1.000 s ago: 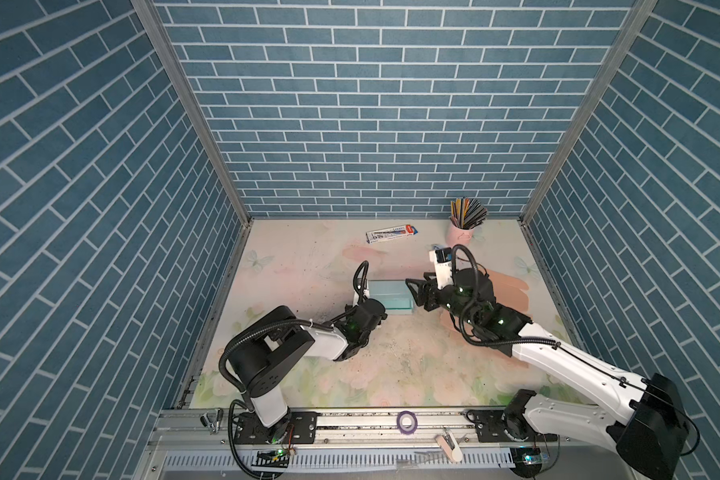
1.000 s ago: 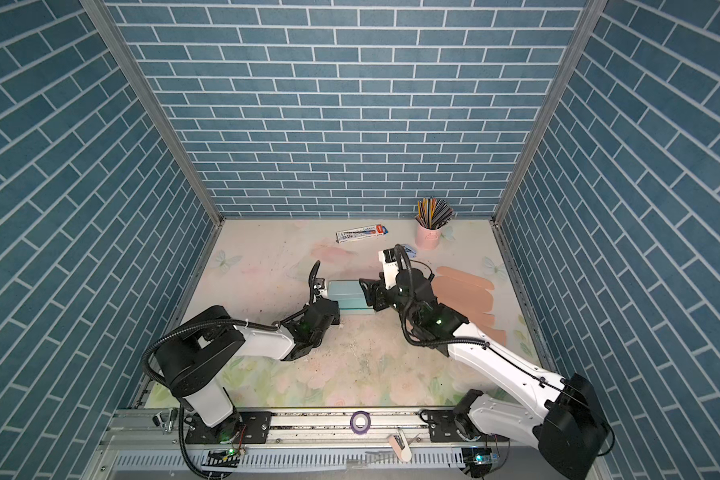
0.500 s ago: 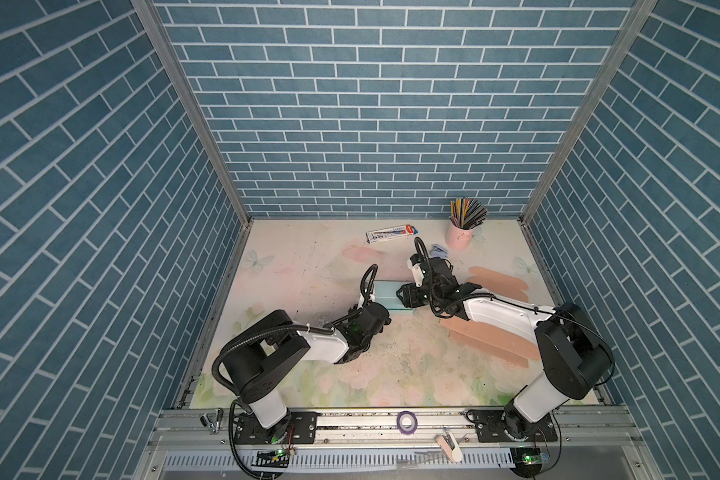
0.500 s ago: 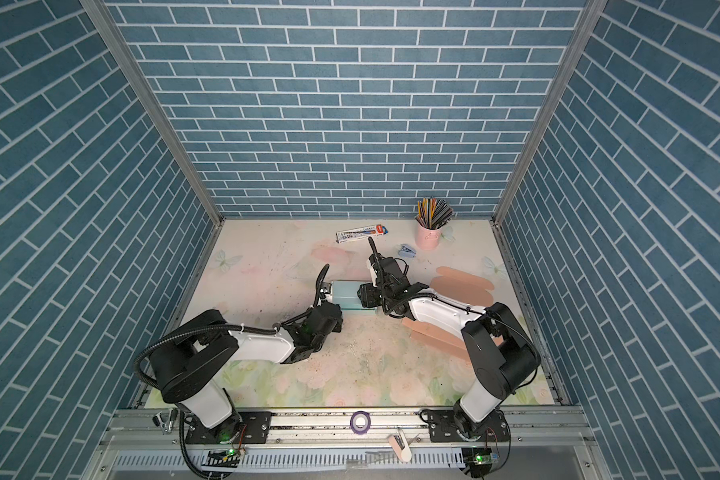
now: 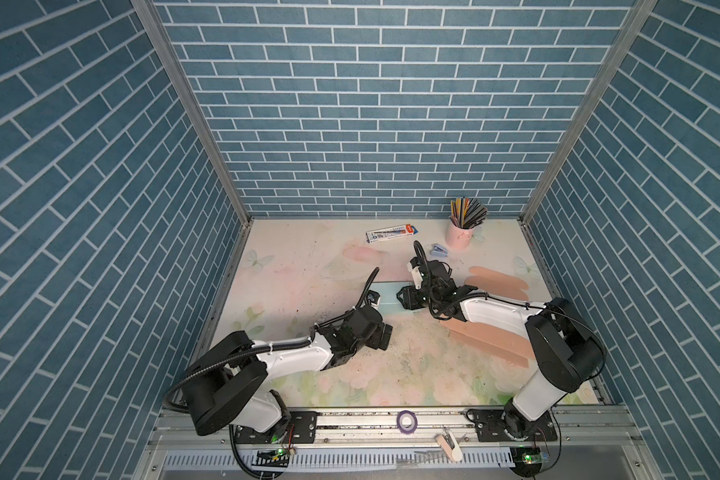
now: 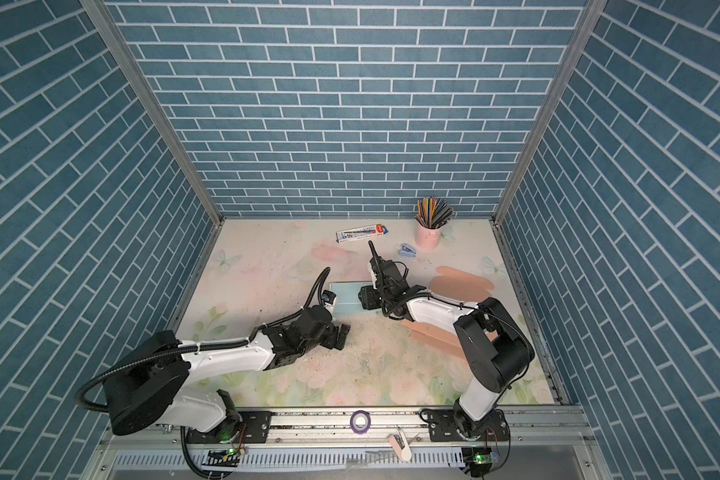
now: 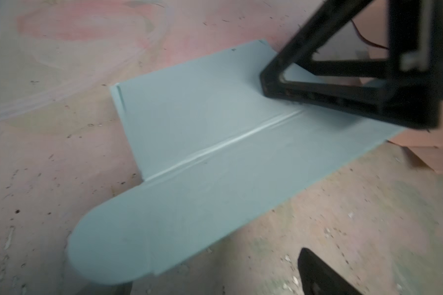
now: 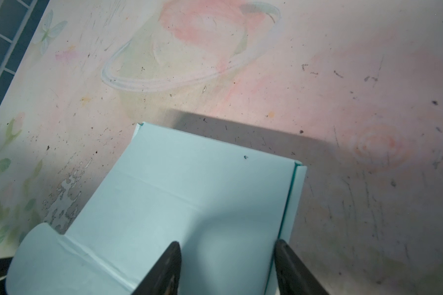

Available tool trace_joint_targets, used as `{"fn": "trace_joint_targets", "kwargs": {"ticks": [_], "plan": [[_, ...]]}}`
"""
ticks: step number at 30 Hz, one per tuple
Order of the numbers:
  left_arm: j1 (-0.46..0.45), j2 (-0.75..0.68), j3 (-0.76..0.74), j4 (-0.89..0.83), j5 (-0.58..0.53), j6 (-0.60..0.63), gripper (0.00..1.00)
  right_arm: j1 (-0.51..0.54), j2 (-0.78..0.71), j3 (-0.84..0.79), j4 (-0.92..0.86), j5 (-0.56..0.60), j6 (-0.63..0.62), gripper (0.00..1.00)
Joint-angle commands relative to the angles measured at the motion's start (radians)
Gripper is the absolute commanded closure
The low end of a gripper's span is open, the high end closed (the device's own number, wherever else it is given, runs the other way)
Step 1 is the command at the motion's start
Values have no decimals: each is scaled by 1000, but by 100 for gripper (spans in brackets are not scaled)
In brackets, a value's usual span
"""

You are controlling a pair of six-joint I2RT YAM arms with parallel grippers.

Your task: Fold the paper box

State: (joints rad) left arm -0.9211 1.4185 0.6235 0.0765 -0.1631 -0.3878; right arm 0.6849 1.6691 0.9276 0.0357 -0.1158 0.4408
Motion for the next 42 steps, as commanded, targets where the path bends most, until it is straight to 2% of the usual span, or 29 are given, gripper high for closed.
{"fn": "trace_joint_targets", "kwargs": {"ticks": [1, 6, 10, 15, 20, 28, 42], "plan": [[-14, -72, 70, -218, 156, 90, 1, -1, 23, -30, -5, 11, 19, 42], [9, -184, 185, -365, 174, 120, 1, -1, 29, -47, 2, 13, 21, 43], [89, -182, 300, -425, 206, 116, 1, -1, 33, -59, 12, 13, 23, 43], [257, -95, 343, -342, 265, 63, 1, 1, 33, -65, 18, 8, 27, 43], [355, 31, 330, -210, 315, 26, 2, 2, 12, -85, 25, 11, 28, 44], [379, 182, 266, -78, 348, -1, 7, 8, -19, -108, 43, 7, 36, 44], [384, 275, 127, 61, 341, -38, 18, 9, -52, -155, 25, 18, 42, 45]]}}
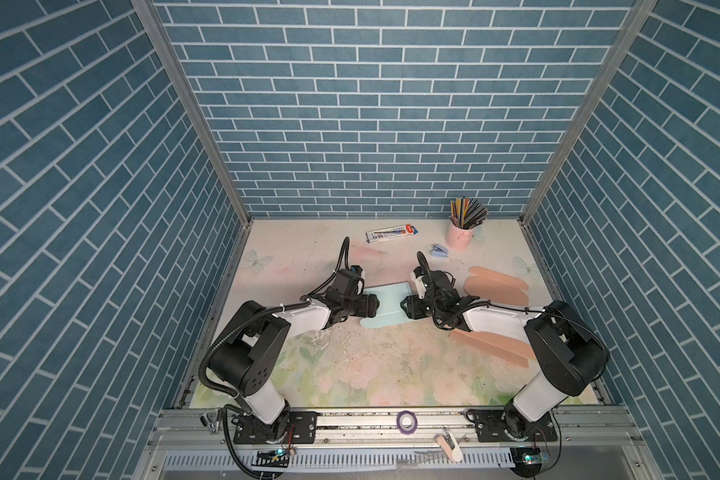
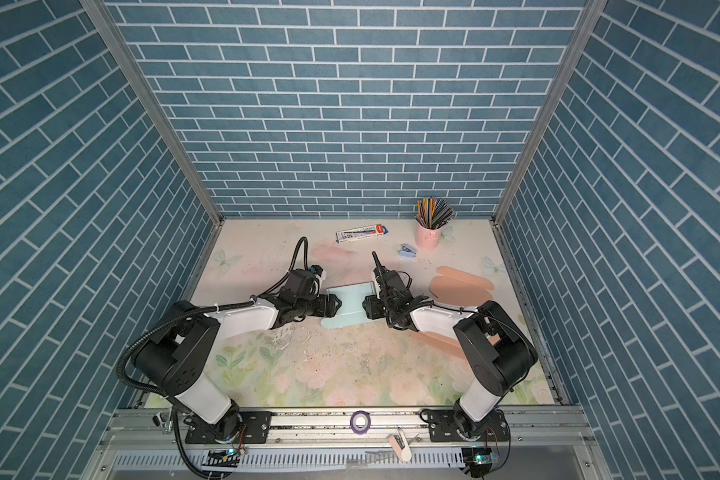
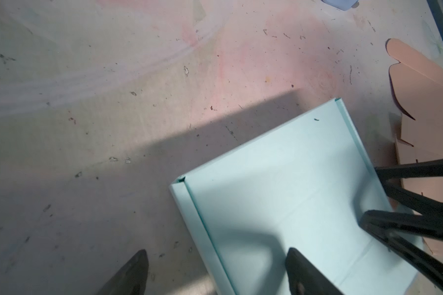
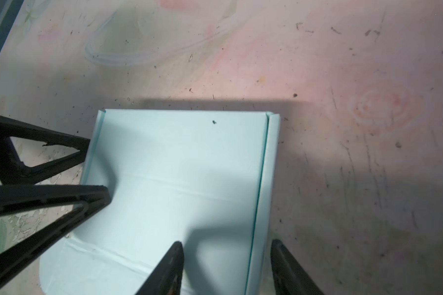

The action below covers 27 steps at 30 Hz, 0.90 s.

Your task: Fold the paper box

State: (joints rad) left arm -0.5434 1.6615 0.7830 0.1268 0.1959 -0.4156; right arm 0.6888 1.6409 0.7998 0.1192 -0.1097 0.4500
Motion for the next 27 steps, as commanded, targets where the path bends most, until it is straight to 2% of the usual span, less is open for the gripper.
{"fn": "trace_joint_targets", "kwargs": {"ticks": [1, 6, 13, 21, 27], "plan": [[6, 37, -37, 14, -18, -9, 20, 6, -26, -30, -59, 13, 33, 45], [5, 37, -57, 39, -18, -18, 24, 5, -29, -36, -71, 13, 32, 45], [8, 0, -47, 4, -34, -3, 25, 6, -34, -25, -83, -9, 32, 45], [7, -174, -54, -85, -95, 25, 20, 15, -170, -19, -174, 16, 30, 42], [-23, -255, -67, -154, -75, 23, 20, 14, -207, -14, -212, -7, 50, 41]]}}
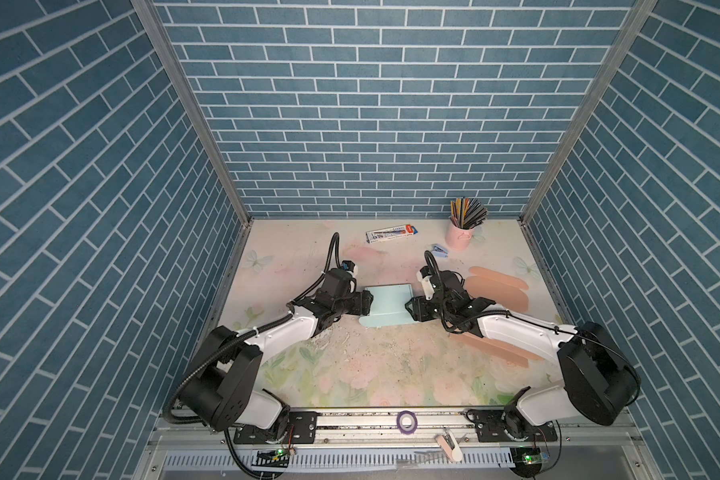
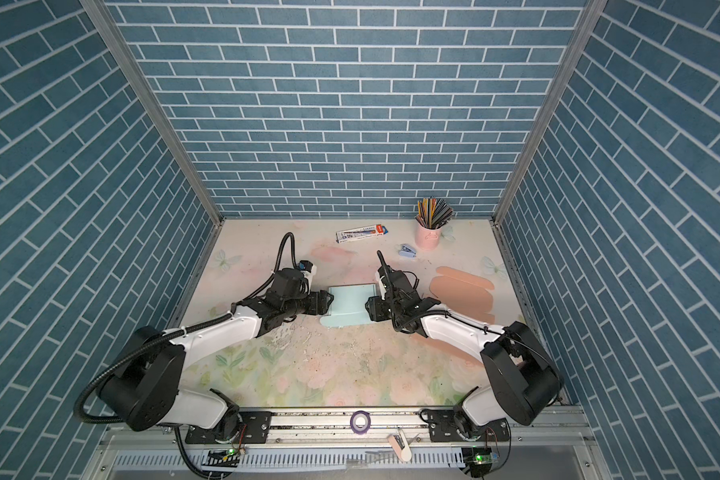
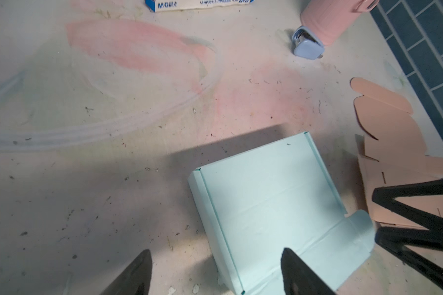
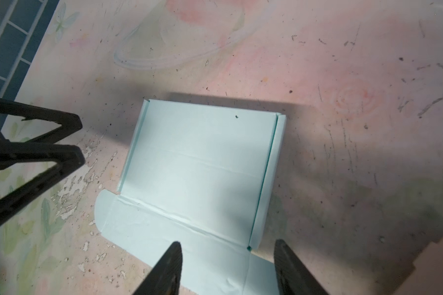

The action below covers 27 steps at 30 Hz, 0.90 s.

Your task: Fold the paper box

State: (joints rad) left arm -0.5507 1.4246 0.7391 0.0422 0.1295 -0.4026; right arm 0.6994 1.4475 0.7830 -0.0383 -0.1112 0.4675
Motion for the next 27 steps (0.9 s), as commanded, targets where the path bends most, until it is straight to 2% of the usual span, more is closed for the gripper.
{"fn": "trace_joint_targets", "kwargs": {"ticks": [1, 11, 27], "plan": [[-26, -24, -24, -86, -6, 8, 20, 3, -12, 5, -63, -10, 37, 41], [-141, -41, -65, -101, -1, -83, 22, 12, -4, -20, -66, -74, 80, 40], [-162, 30, -119, 21, 50, -155, 24, 26, 73, -56, 29, -118, 130, 40]]}}
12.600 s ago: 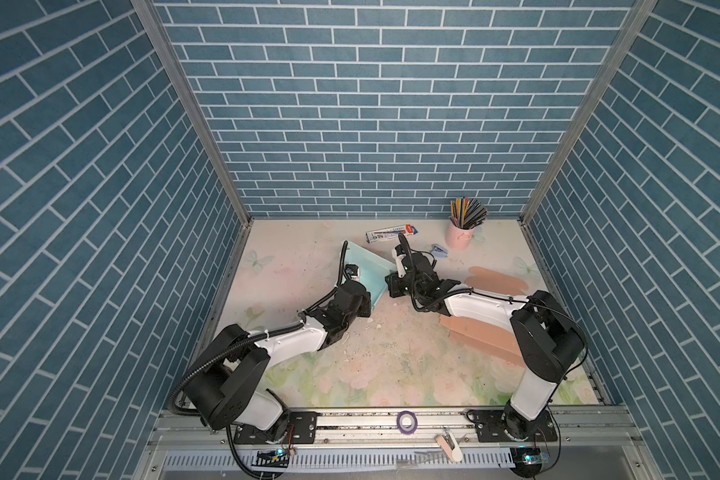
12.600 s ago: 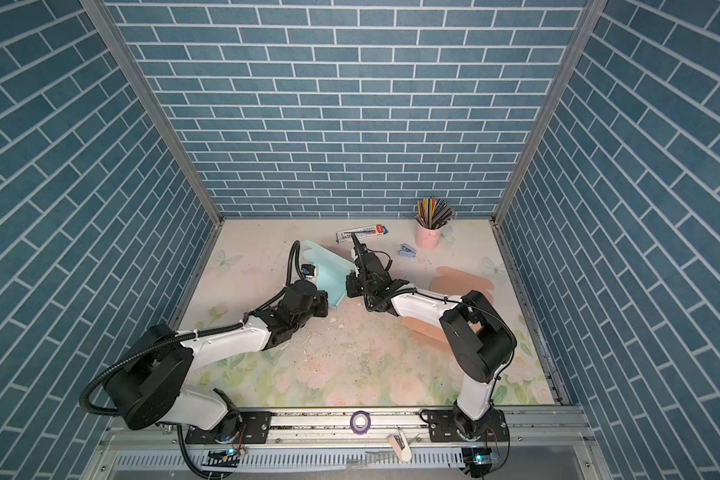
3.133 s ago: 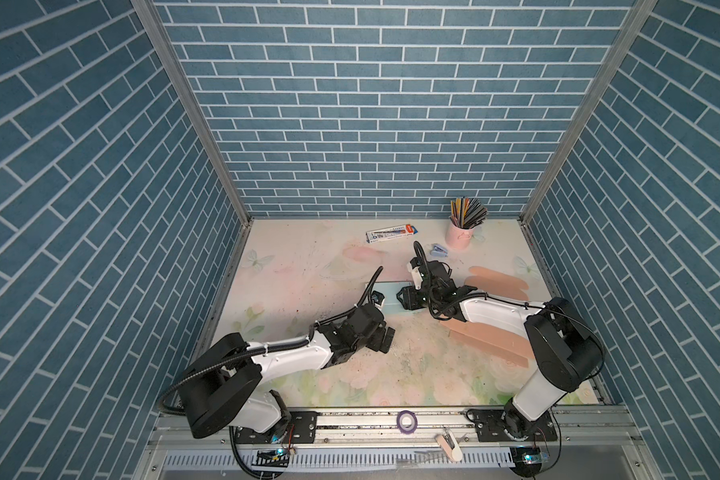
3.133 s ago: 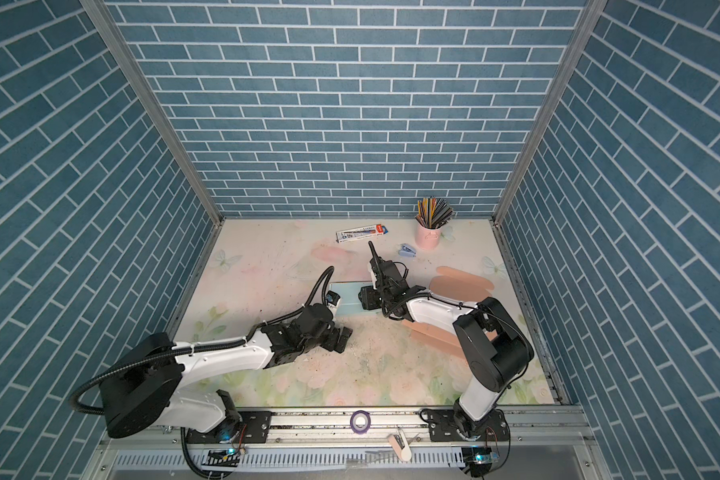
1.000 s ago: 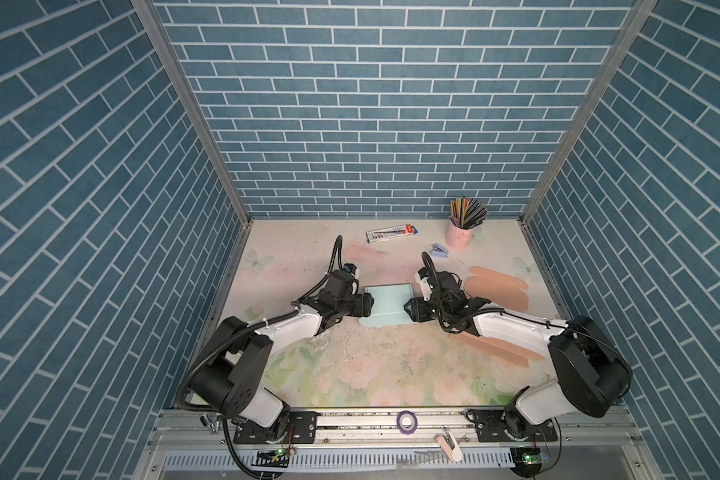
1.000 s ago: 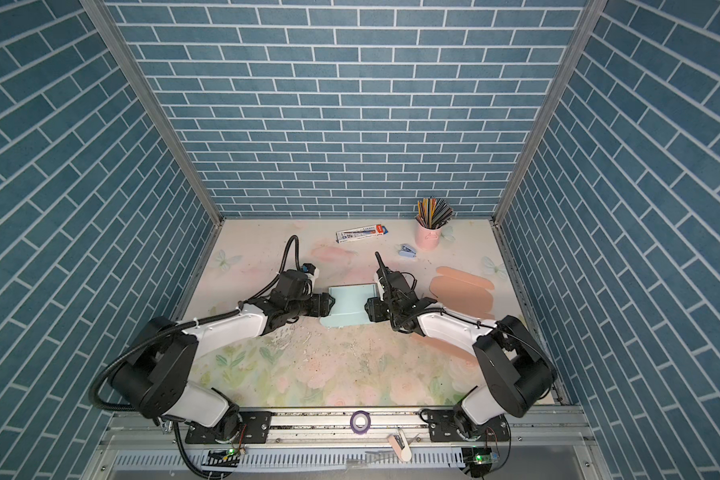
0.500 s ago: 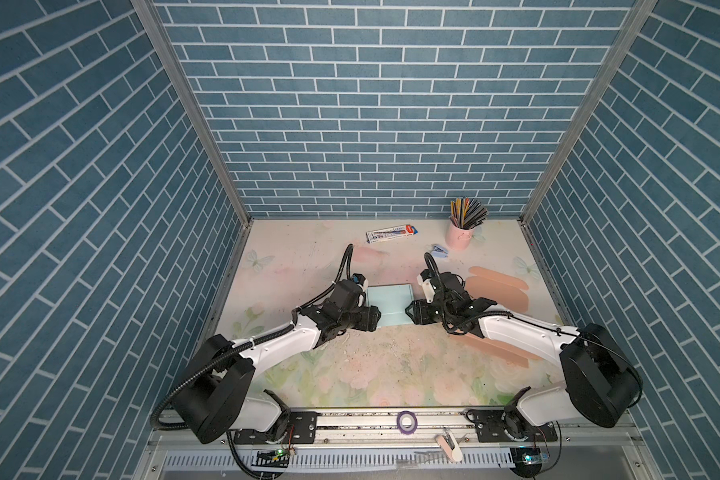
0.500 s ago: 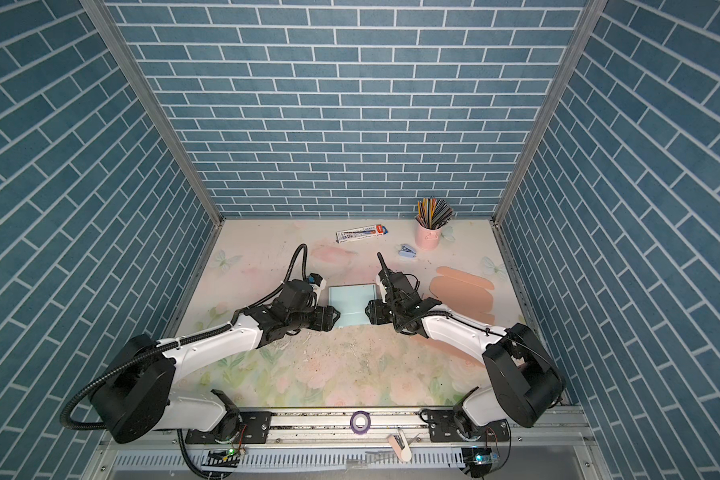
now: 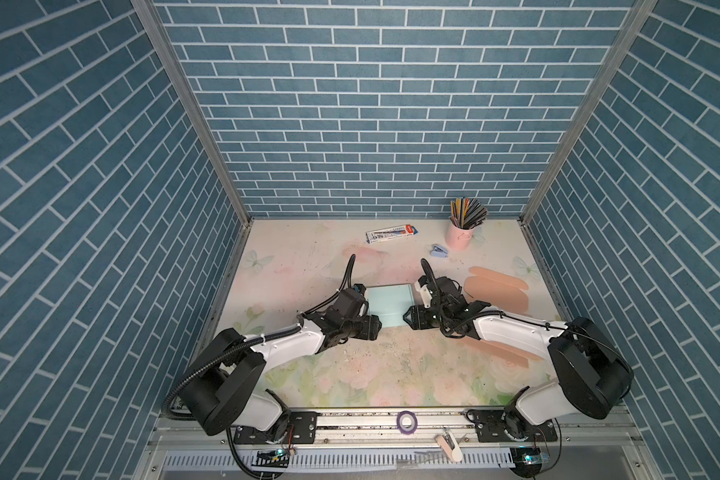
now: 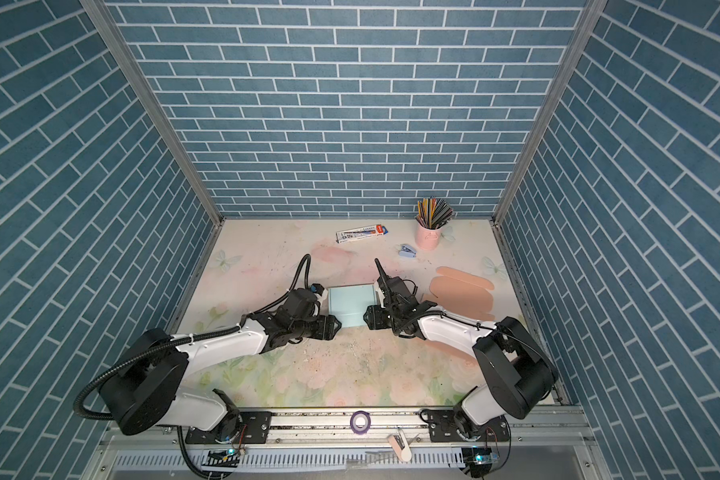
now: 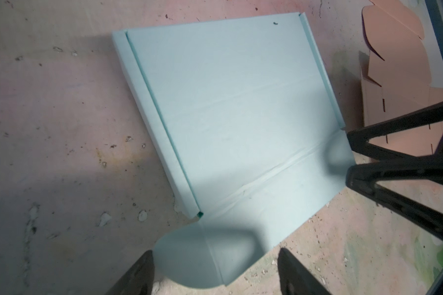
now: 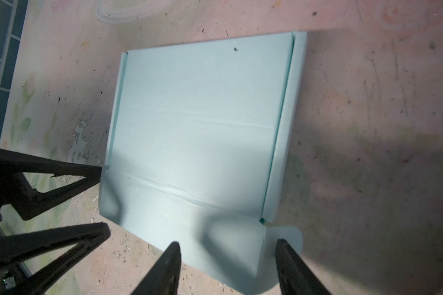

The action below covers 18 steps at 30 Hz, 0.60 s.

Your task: Fold the paper box

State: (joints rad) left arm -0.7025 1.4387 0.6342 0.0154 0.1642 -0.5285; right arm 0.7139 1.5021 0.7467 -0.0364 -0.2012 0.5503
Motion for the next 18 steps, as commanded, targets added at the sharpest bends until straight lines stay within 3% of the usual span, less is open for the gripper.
{"fn": "trace_joint_targets", "kwargs": {"ticks": [1, 18], "plan": [[-15, 22, -14, 52, 15, -31, 25, 13, 21, -22, 32, -30, 52, 40], [-40, 52, -2, 78, 0, -48, 28, 45, 32, -18, 55, -24, 81, 40]]}}
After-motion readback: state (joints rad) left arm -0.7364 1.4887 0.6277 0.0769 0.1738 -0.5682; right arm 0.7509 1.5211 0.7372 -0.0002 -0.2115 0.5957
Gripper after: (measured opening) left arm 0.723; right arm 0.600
